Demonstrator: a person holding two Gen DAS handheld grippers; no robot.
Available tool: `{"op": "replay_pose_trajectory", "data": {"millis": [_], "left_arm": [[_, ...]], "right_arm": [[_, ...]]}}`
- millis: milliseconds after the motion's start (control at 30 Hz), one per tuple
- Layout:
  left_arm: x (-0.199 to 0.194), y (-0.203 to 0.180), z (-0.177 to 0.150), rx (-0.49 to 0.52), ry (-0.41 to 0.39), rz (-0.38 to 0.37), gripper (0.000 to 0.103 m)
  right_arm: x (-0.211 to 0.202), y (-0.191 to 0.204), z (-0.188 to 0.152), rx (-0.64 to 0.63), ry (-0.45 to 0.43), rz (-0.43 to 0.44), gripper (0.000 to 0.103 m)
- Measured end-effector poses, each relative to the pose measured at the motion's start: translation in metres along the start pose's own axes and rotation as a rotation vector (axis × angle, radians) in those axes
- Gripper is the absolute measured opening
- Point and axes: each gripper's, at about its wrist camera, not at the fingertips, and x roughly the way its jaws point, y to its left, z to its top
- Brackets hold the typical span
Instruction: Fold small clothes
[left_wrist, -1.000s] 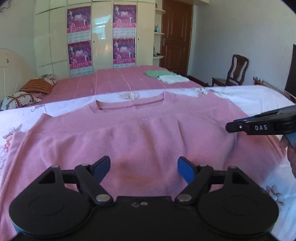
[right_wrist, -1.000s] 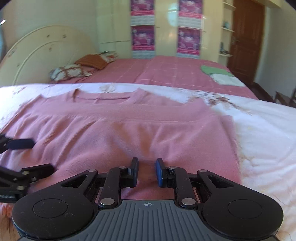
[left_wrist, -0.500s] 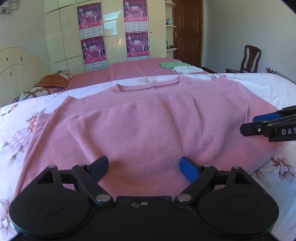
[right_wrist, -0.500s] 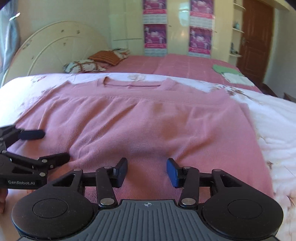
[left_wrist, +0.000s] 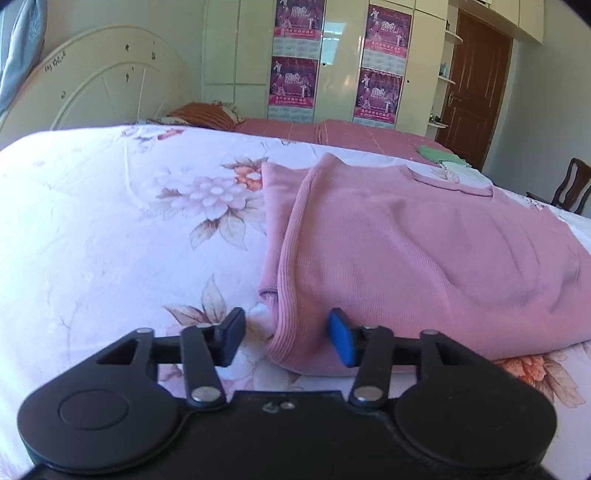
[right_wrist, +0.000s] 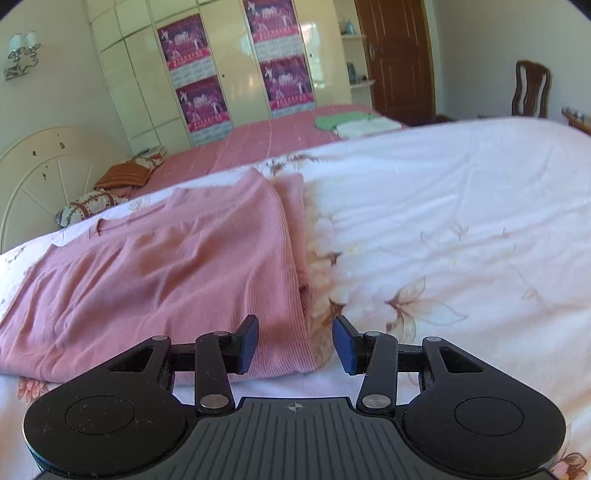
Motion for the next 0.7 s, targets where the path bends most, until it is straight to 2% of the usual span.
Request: {"op": "replay_pose_trajectory", "data": {"millis": [33, 67, 133, 200, 300, 367, 400, 433, 467, 500, 567, 700], "left_arm": [[0.0, 0.0, 0.001, -0.006, 0.0, -0.017, 0.016], [-0.001, 0.0, 0.003, -0.009, 0.0, -0.021, 0.01], [-0.012, 0.0, 0.007, -0.033, -0.042, -0.026, 0.009], [-0.02, -0.002, 0.01, -0.004, -0.077, -0.012, 0.009], [-0.008, 0.0, 0.004, 0.021, -0.011, 0.011, 0.009], [0.001, 0.003, -0.002, 0.025, 0.004, 0.022, 0.017], [-0.001, 0.004, -0.002, 0.025, 0.0, 0.034, 0.03], [-0.006, 0.006, 0.0, 0.01, -0.011, 0.066, 0.049], [-0.013, 0.008, 0.001, -0.004, -0.037, 0.104, 0.06], [-0.023, 0.007, 0.002, -0.002, -0.078, 0.147, 0.067], [-0.037, -0.004, 0.004, 0.037, -0.113, 0.134, 0.067], [-0.041, -0.069, -0.002, 0.154, -0.131, -0.035, 0.072]], "right_arm": [[0.001, -0.001, -0.002, 0.006, 0.021, 0.028, 0.016], [0.002, 0.0, -0.002, -0.002, 0.026, 0.026, 0.01], [-0.003, 0.005, -0.005, -0.051, 0.02, 0.019, 0.006], [-0.015, 0.007, -0.005, -0.084, -0.01, -0.001, 0.005], [-0.02, 0.003, -0.007, -0.11, 0.002, -0.025, 0.005], [-0.008, 0.004, -0.014, -0.13, 0.055, -0.04, 0.005], [-0.003, 0.005, -0.015, -0.14, 0.06, -0.051, 0.005], [-0.003, 0.007, -0.014, -0.144, 0.055, -0.064, 0.005], [-0.005, 0.008, -0.012, -0.136, 0.05, -0.072, 0.006], [-0.011, 0.01, -0.011, -0.124, 0.031, -0.08, 0.013], [-0.028, 0.017, -0.011, -0.147, -0.048, -0.114, 0.031], [-0.033, 0.048, -0.01, -0.155, -0.082, -0.003, 0.031]]}}
